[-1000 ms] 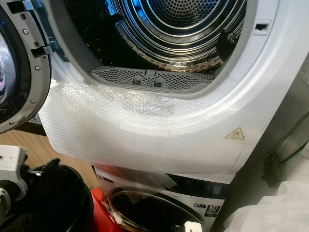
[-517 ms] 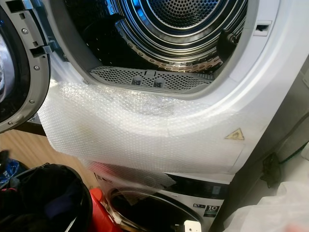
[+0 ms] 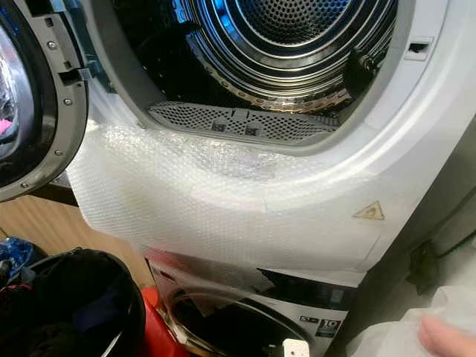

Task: Clothes washing

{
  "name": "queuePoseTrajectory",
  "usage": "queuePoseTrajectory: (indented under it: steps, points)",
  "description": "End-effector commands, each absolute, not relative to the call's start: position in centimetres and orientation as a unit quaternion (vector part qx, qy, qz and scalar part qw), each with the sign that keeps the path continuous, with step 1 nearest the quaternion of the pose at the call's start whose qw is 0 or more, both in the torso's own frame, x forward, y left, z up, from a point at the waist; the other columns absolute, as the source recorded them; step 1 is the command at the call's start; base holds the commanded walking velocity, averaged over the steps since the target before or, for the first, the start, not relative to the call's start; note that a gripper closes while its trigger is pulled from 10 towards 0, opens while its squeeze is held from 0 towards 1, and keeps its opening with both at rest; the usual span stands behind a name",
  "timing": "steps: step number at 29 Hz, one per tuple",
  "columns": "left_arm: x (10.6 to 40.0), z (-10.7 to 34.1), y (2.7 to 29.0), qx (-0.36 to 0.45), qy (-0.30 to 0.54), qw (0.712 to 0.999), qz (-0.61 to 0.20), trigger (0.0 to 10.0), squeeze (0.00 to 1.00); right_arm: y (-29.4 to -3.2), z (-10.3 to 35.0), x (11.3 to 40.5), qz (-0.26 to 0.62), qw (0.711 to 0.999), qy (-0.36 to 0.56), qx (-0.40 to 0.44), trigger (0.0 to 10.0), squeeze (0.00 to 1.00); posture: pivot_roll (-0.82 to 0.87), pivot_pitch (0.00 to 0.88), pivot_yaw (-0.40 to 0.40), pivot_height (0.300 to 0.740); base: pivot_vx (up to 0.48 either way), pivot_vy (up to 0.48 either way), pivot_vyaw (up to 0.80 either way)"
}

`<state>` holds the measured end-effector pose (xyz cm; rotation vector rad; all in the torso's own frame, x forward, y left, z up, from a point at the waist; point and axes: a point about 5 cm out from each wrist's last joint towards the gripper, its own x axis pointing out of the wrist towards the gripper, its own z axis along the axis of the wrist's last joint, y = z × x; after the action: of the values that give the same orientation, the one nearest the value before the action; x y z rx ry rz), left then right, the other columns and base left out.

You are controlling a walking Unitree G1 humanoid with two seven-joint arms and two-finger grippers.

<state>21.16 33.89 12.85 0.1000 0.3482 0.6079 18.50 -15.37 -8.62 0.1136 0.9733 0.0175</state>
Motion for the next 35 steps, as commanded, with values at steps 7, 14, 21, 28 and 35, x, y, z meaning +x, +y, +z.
queuePoseTrajectory:
  steps: [7,14,21,28,35]
  points:
    - [21.7,11.7,32.8,0.033,0.197,0.948,0.25,10.0,0.0,-15.1,-8.6,18.6,0.013,0.881,0.469,0.056,10.0,0.0,0.23,0.0,0.056,0.74,0.0,0.0,0.0]
    - [20.9,11.0,32.4,0.025,0.211,0.941,0.263,10.0,0.0,-15.0,-8.6,18.7,0.012,0.882,0.468,0.058,10.0,0.0,0.23,0.0,0.06,0.74,0.0,0.0,0.0]
    - [21.1,10.6,31.7,0.025,0.221,0.943,0.247,10.0,0.0,-14.9,-8.6,18.6,0.013,0.881,0.469,0.059,10.0,0.0,0.22,0.0,0.064,0.74,0.0,0.0,0.0]
    - [20.6,10.1,31.3,0.024,0.237,0.936,0.261,10.0,0.0,-15.1,-8.6,18.6,0.009,0.881,0.469,0.062,10.0,0.0,0.22,0.0,0.068,0.74,0.0,0.0,0.0]
    - [20.4,10.0,31.4,0.025,0.238,0.929,0.283,10.0,0.0,-15.1,-8.6,18.6,0.009,0.881,0.469,0.062,10.0,0.0,0.22,0.0,0.068,0.74,0.0,0.0,0.0]
